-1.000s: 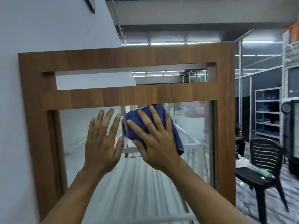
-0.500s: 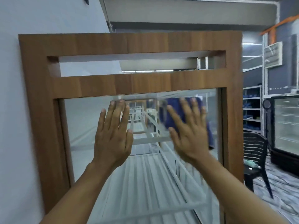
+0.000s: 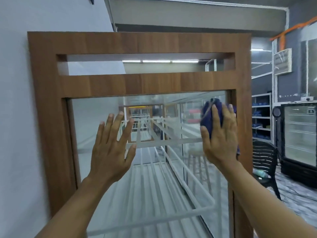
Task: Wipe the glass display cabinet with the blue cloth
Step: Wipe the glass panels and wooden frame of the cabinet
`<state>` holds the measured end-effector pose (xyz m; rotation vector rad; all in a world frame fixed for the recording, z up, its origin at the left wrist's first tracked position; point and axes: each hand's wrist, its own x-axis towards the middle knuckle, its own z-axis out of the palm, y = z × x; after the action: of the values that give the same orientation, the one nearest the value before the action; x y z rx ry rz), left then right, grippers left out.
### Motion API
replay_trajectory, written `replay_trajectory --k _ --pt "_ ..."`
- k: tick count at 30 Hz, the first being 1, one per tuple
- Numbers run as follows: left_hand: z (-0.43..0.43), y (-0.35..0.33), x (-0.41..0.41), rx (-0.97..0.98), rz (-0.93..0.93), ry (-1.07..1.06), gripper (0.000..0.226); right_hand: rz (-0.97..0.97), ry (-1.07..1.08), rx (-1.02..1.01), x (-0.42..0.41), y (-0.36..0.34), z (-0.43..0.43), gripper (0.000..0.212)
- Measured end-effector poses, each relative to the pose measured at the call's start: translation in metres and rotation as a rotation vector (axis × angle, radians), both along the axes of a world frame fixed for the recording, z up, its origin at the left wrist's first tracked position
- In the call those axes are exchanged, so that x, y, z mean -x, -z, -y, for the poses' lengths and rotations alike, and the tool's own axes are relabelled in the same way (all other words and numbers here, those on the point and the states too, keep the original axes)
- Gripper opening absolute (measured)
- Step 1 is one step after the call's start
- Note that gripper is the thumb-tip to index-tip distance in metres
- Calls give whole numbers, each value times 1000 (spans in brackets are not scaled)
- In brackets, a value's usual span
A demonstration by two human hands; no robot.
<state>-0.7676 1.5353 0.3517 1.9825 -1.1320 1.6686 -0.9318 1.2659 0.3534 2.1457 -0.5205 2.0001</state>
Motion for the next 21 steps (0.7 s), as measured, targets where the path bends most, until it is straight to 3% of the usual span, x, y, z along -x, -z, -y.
replay_trajectory --k 3,6,8,10,13,17,21 --pt "0 11 -1 -5 13 -18 67 69 14 -105 -28 -7 -46 65" --pt "1 18 -1 15 32 -9 67 -197 -112 286 -69 2 -111 65" --pt "3 22 -3 27 43 -13 67 -275 -101 402 -66 9 -105 64" --pt "5 21 -4 34 42 -15 68 -208 -83 348 -48 10 -69 60" --pt "7 21 -3 31 48 -30 69 -1 -17 68 -14 12 -12 59" --pt "7 23 -3 49 45 -12 69 145 -37 -143 -35 5 -48 63" --pt "3 43 0 39 44 -15 69 -253 -121 400 -65 49 -106 56"
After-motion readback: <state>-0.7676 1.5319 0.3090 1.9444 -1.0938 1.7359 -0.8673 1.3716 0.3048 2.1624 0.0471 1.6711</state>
